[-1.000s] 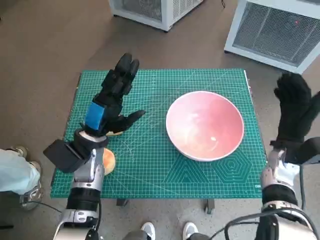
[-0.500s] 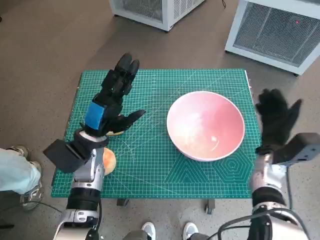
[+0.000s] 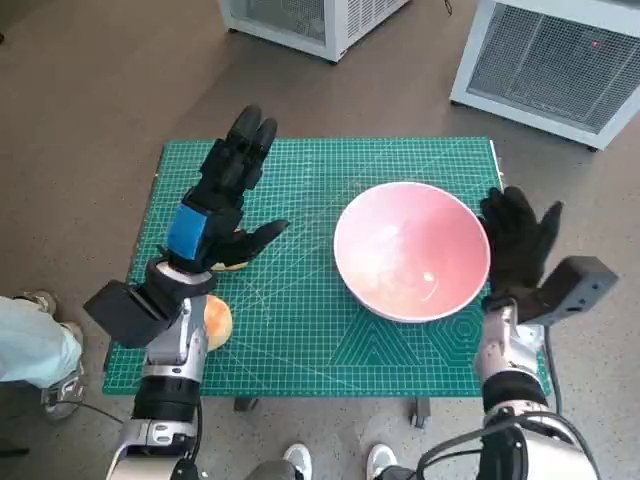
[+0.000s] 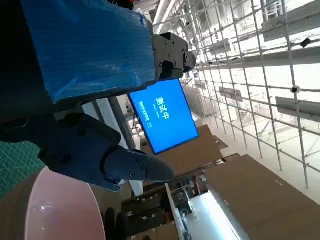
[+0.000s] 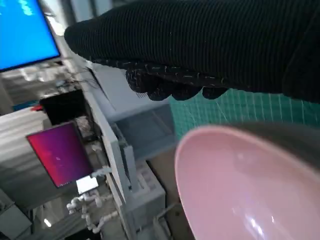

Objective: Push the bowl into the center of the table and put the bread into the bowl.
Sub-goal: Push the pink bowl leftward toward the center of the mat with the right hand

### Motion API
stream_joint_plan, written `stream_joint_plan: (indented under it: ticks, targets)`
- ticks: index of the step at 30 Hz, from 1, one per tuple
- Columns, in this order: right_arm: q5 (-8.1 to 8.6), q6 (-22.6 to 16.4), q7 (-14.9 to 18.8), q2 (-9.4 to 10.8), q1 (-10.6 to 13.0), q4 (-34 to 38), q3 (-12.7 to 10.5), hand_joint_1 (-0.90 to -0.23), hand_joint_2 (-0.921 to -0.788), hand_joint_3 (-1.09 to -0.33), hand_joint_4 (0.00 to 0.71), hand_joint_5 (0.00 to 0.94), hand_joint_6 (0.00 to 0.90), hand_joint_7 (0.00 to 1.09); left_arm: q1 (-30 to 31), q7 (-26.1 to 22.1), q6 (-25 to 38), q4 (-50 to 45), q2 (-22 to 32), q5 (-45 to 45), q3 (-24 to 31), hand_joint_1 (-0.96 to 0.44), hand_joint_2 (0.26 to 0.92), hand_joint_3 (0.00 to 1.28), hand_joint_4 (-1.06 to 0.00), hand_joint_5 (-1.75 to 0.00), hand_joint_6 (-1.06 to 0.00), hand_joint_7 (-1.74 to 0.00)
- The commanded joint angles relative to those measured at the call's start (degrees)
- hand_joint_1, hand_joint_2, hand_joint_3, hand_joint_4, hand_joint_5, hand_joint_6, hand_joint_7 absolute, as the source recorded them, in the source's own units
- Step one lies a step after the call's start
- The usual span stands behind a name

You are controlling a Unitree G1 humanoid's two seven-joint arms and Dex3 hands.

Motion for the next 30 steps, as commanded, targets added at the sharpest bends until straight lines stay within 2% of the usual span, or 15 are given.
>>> stream_joint_plan:
  ticks: [1,6,10,17,30]
  targets:
    - [0.53,2.33,0.83,1.92,-0.43,1.03,-0.87,-0.543,-0.921,-0.858,0.291,0.002,0.281,0.23,1.16,0.31,-0.09,-1.44,0.79,0.00,0.43,-0.44,0.921,0.22,-0.14,0.00,-0.13,-0.11]
    - [0.72,3.39,0.96,3.32,-1.39,1.04,-1.07,-0.547,-0.921,-0.881,0.291,0.002,0.291,0.22,2.00,0.65,-0.26,-2.16,1.08,0.22,0.58,-0.44,0.921,0.22,-0.14,0.00,-0.13,-0.12]
    - [1.71,4.71,1.52,4.58,-2.66,1.03,-2.01,-0.548,-0.921,-0.889,0.291,0.002,0.305,0.22,2.82,0.75,-0.39,-2.70,1.54,0.07,0.87,-0.44,0.921,0.22,-0.14,0.00,-0.13,-0.12]
    - [2.21,5.51,1.92,6.17,-4.09,0.95,-3.10,-0.542,-0.921,-0.897,0.291,0.001,0.319,0.22,4.00,1.04,-0.07,-3.91,2.01,-0.18,1.18,-0.44,0.921,0.21,-0.14,0.00,-0.13,-0.12]
    - [2.59,7.31,2.23,9.05,-6.36,1.18,-3.65,-0.544,-0.921,-0.849,0.295,0.002,0.326,0.20,5.98,2.34,0.72,-6.43,2.27,0.20,1.36,-0.45,0.921,0.21,-0.15,-0.01,-0.14,-0.12]
